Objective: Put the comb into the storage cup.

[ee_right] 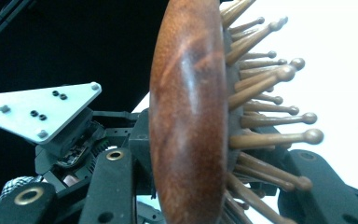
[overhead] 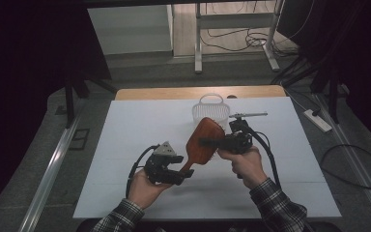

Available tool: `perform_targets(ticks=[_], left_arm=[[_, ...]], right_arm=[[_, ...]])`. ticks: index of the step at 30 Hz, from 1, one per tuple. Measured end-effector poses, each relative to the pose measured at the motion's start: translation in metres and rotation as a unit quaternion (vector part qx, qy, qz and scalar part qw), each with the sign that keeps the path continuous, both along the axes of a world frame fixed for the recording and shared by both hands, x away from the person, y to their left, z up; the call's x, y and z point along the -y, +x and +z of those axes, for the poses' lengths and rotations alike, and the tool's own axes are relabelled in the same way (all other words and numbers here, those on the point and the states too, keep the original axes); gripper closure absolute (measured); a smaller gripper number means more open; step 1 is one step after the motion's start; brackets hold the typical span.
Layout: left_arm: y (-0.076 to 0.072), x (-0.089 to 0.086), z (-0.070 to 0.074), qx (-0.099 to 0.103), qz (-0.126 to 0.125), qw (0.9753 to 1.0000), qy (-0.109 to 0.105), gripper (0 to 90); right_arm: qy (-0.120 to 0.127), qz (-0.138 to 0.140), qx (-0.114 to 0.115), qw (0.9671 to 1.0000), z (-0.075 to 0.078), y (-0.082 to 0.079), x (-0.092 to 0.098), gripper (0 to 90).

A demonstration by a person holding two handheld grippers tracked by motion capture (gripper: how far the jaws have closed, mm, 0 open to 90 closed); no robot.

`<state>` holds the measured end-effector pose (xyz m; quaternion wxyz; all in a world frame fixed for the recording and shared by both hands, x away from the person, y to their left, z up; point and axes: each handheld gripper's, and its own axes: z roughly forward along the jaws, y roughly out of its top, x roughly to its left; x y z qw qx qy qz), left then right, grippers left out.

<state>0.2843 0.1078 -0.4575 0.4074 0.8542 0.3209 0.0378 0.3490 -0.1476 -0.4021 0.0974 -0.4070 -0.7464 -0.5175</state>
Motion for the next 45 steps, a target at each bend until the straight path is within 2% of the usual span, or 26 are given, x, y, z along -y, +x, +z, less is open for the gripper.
perform_targets(ticks=[4,10,14,19,24,28,35,38,45], left_arm=[[0.001,-0.004,-0.003,0.0,0.004,1.0,-0.002,24.2],[0.003,-0.014,-0.005,-0.017,0.015,0.9996,-0.018,13.9],[0.002,-0.021,-0.005,-0.026,0.01,0.9994,-0.022,12.3],[-0.002,-0.03,-0.005,-0.016,0.015,0.9996,-0.019,5.3],[-0.006,-0.039,-0.005,-0.017,0.02,0.9994,-0.025,2.7],[-0.012,-0.046,-0.003,-0.007,0.028,0.9994,-0.016,1.3],[-0.022,-0.061,-0.009,-0.008,0.037,0.9991,-0.017,0.0],[-0.026,-0.069,-0.011,-0.01,0.044,0.9987,-0.023,0.0],[-0.035,-0.079,-0.012,0.005,0.05,0.9984,-0.026,0.0]], right_arm=[[-0.004,-0.003,0.007,1.0,0.002,0.0,0.002,54.1],[-0.006,-0.006,0.016,0.9998,0.006,0.0,0.005,54.0],[-0.004,-0.008,0.018,0.9998,0.008,0.001,0.007,54.0],[-0.004,-0.011,0.018,0.9998,0.01,0.003,0.009,54.0],[-0.003,-0.014,0.021,0.9997,0.011,0.005,0.011,53.9],[-0.001,-0.019,0.025,0.9995,0.013,0.006,0.013,53.9],[-0.001,-0.03,0.029,0.9991,0.015,0.01,0.017,53.8],[-0.003,-0.032,0.031,0.999,0.016,0.012,0.017,53.9],[-0.004,-0.038,0.036,0.9986,0.018,0.016,0.018,53.8]])
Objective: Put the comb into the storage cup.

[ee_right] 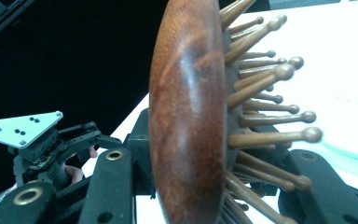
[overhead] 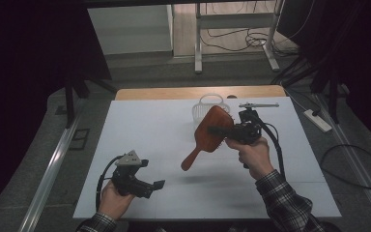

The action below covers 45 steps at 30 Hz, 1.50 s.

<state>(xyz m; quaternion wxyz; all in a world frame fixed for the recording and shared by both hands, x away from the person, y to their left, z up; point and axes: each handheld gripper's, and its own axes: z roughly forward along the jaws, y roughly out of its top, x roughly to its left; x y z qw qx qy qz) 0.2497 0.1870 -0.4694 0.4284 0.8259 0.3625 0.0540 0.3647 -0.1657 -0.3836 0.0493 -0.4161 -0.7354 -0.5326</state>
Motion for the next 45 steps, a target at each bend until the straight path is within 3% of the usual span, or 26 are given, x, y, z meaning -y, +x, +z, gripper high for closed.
perform_targets(ticks=[7,18,45], left_arm=[[-0.008,-0.012,-0.001,0.008,0.01,0.9999,0.002,0.0],[-0.022,-0.028,-0.001,0.0,0.028,0.9996,-0.004,0.0],[-0.045,-0.049,-0.001,0.003,0.071,0.9974,0.016,0.0]], right_arm=[[0.0,-0.01,0.007,0.9999,0.002,0.005,0.002,53.8],[0.0,-0.029,0.014,0.9995,0.004,0.013,0.007,53.8],[0.0,-0.065,0.031,0.9974,0.027,0.038,0.016,53.8]])
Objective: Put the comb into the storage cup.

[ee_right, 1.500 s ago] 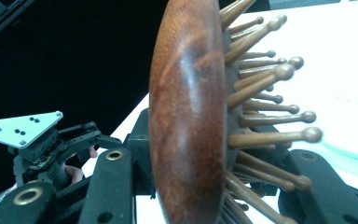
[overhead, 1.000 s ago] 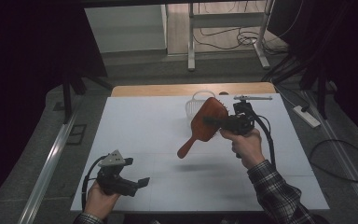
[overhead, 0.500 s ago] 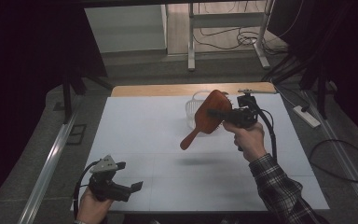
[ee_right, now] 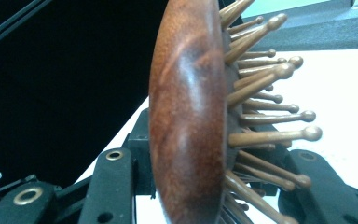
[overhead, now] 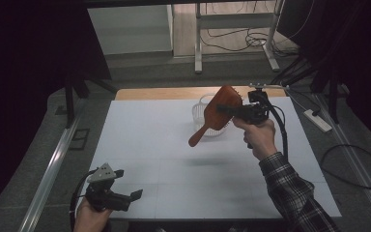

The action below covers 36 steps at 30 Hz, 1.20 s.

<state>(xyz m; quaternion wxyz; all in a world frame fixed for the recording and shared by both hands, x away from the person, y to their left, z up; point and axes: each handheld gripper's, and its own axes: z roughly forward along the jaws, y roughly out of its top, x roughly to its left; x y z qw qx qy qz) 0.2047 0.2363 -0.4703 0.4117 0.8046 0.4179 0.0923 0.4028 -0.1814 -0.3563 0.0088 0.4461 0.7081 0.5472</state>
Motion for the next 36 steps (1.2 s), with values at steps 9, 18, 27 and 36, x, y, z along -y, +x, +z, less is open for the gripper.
perform_targets(ticks=[9,18,27,36], left_arm=[[-0.003,-0.01,0.0,-0.009,0.019,0.9998,0.004,0.0],[-0.004,-0.013,-0.001,-0.011,0.034,0.9991,0.025,0.0],[-0.003,-0.013,-0.001,-0.014,0.031,0.9992,0.021,0.0],[-0.003,-0.016,-0.002,-0.015,0.027,0.9994,0.014,0.0]], right_arm=[[0.0,-0.012,0.004,0.9999,0.006,0.011,0.0,53.9],[0.002,-0.029,0.007,0.9995,0.013,0.024,0.003,53.9],[0.009,-0.043,0.008,0.999,0.022,0.038,0.003,53.9],[0.004,-0.055,0.014,0.9984,0.028,0.049,0.003,53.9]])
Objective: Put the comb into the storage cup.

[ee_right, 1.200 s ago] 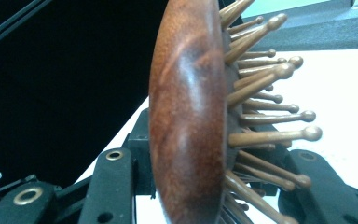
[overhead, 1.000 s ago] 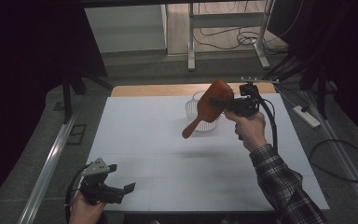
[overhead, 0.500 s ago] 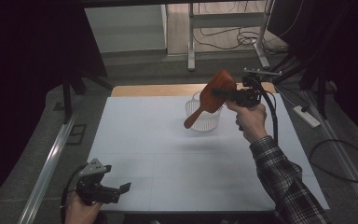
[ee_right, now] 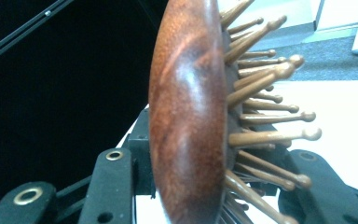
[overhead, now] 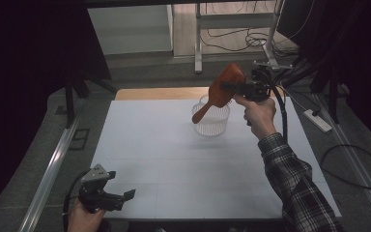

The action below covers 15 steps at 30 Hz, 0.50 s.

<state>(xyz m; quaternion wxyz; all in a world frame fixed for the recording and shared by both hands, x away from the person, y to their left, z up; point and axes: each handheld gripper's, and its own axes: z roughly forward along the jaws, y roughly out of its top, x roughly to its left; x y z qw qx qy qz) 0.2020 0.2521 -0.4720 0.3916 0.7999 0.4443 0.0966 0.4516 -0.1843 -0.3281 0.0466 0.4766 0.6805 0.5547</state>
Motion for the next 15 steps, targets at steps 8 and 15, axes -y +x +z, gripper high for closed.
perform_targets(ticks=[8,15], left_arm=[[0.0,-0.001,0.0,-0.001,0.0,1.0,-0.006,0.0],[0.0,-0.001,0.0,-0.002,-0.001,1.0,-0.006,0.0]], right_arm=[[0.0,-0.017,0.001,0.9999,0.002,0.01,0.004,53.9],[-0.001,-0.03,0.003,0.9995,0.001,0.019,0.008,53.9]])
